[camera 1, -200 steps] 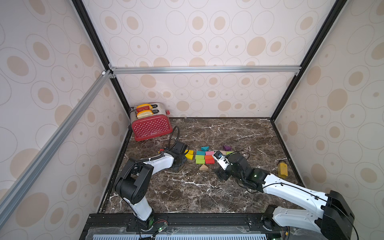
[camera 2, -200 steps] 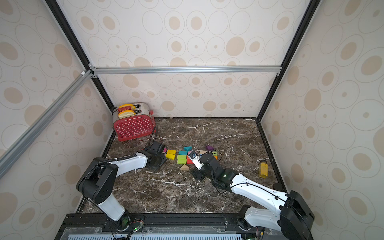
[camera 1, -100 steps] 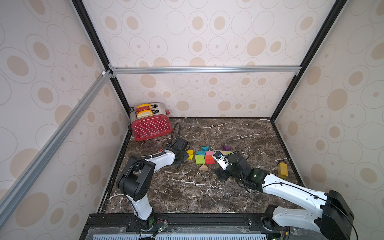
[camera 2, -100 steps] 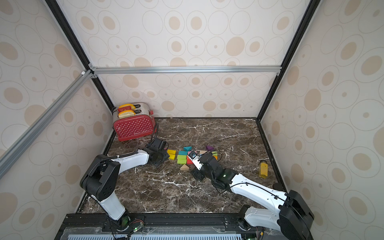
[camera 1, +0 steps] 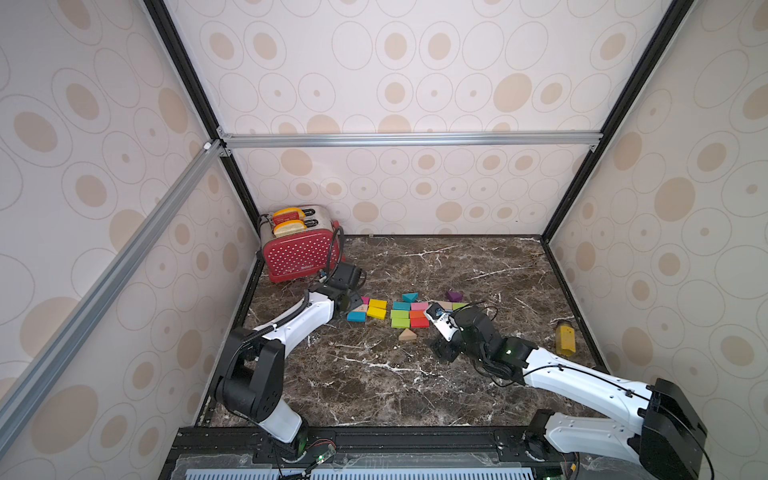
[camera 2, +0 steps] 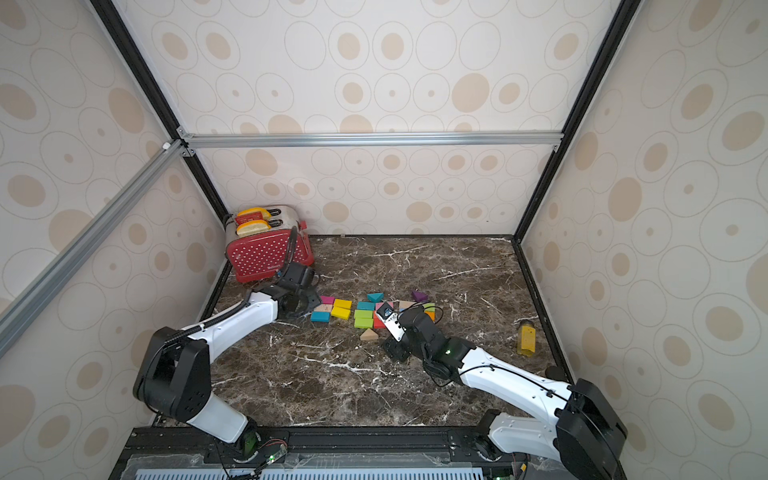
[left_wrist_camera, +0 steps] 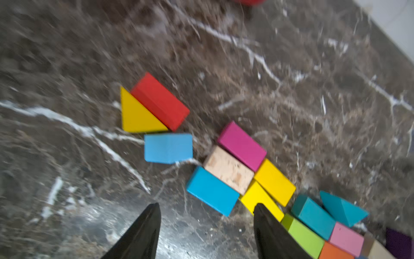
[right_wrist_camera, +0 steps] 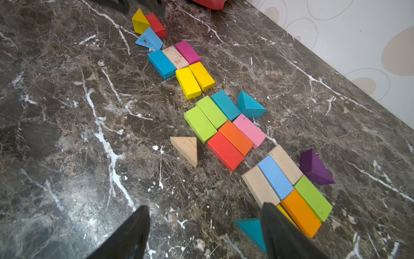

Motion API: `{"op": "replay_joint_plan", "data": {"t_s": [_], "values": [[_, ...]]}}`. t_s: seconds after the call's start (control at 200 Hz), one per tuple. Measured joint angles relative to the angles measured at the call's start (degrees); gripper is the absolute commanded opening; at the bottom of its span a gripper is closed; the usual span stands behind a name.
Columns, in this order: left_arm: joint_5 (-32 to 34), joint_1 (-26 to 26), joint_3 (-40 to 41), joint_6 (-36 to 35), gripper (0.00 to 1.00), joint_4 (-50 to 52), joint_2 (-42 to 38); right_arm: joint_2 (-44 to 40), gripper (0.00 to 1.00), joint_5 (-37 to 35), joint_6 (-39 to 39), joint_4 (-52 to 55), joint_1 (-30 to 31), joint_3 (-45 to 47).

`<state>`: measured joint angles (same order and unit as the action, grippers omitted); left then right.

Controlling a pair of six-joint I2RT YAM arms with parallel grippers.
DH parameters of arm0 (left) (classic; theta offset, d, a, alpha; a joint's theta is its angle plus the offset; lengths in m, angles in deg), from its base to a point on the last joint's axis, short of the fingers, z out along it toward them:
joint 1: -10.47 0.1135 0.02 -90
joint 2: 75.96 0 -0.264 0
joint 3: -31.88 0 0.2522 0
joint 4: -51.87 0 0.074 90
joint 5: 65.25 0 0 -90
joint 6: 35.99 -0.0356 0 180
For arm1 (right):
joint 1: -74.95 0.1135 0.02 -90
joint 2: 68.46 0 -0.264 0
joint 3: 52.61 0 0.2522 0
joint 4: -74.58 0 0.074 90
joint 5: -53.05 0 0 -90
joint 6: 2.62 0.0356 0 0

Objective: Assemble a piece of candy with building blocks
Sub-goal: Adjust the building block at the center of the board.

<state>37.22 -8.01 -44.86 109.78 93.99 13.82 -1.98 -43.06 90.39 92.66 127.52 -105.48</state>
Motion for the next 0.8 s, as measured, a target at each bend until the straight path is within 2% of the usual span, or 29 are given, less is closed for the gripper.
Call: {"op": "replay_joint_plan", "data": {"t_s": [0.11,0.195,0.391,0.596,0.801], "values": [[0.28,4.48,-2.16,-1.92,0.74,2.34,1.22,0.07,0.81,0.22,0.02,-0.02,0.0,0.02],[0.15,6.97,-5.79,-3.82,0.72,4.87,5.42,0.31,0.81,0.44,0.02,0.0,0.0,0.02],[-0.92,7.65,-16.09,-7.76,0.65,7.74,17.51,0.44,0.81,0.85,0.02,-0.02,0.0,0.02],[-3.56,7.61,-16.59,-9.86,0.65,6.62,21.73,0.52,0.81,1.31,0.13,-0.02,0.0,0.02],[-4.09,7.61,-15.87,-10.32,0.66,5.27,21.29,0.9,0.81,1.46,0.26,-0.04,0.0,0.02]]}}
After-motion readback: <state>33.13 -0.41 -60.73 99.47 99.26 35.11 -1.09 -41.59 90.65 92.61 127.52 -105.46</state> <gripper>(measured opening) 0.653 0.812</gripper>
